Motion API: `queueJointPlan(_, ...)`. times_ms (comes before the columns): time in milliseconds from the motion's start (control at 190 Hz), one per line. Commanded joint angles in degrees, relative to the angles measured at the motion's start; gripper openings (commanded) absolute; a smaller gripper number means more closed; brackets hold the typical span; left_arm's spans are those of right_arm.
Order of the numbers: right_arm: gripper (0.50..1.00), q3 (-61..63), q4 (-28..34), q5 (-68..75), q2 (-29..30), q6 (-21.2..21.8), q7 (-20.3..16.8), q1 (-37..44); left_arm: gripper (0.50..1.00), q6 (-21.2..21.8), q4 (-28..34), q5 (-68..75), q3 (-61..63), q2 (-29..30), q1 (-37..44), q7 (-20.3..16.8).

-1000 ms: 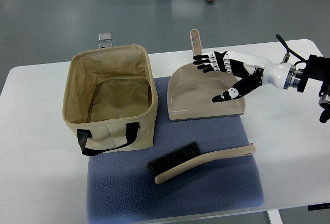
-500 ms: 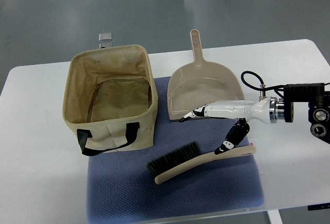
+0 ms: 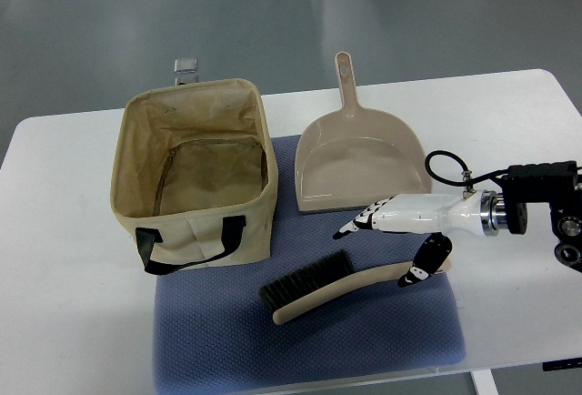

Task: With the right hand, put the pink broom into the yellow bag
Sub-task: 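Close the right hand fingers around the brush handle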

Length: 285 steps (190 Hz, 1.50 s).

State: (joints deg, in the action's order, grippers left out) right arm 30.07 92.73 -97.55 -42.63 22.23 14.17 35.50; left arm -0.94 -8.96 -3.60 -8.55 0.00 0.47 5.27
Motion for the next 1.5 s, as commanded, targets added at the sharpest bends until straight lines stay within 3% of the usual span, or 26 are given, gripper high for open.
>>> queueJointPlan(0, 0.836, -2.0, 0.0, -1.1, -0.6, -1.7, 0.0, -0.1, 1.0, 0.0, 0.0, 0.0, 0.0, 0.0, 0.0, 0.0)
queueJointPlan(189, 0.811, -4.9, -0.2, -2.3, -1.0, -6.8, 0.0, -0.2, 1.0, 0.0, 0.0, 0.0, -0.1, 0.0, 0.1, 0.0)
queueJointPlan(547, 0.787, -7.3, -0.5, -5.6, -1.0, -10.4, -0.8, -0.5, 1.0, 0.0, 0.0, 0.0, 0.0, 0.0, 0.0, 0.0)
queueJointPlan(863, 0.699, -9.2, -1.6, -7.5, -0.9, -13.6, -1.4, -1.0, 1.0, 0.0, 0.0, 0.0, 0.0, 0.0, 0.0, 0.0)
queueJointPlan(1337, 0.693, -11.0, -3.2, -9.2, -0.5, -16.4, -1.6, -1.2, 1.0, 0.0, 0.0, 0.0, 0.0, 0.0, 0.0, 0.0)
queueJointPlan(1495, 0.605, -11.2, -3.4, -9.8, -0.4, -17.6, -1.6, -1.6, 1.0, 0.0, 0.0, 0.0, -0.1, 0.0, 0.0, 0.0)
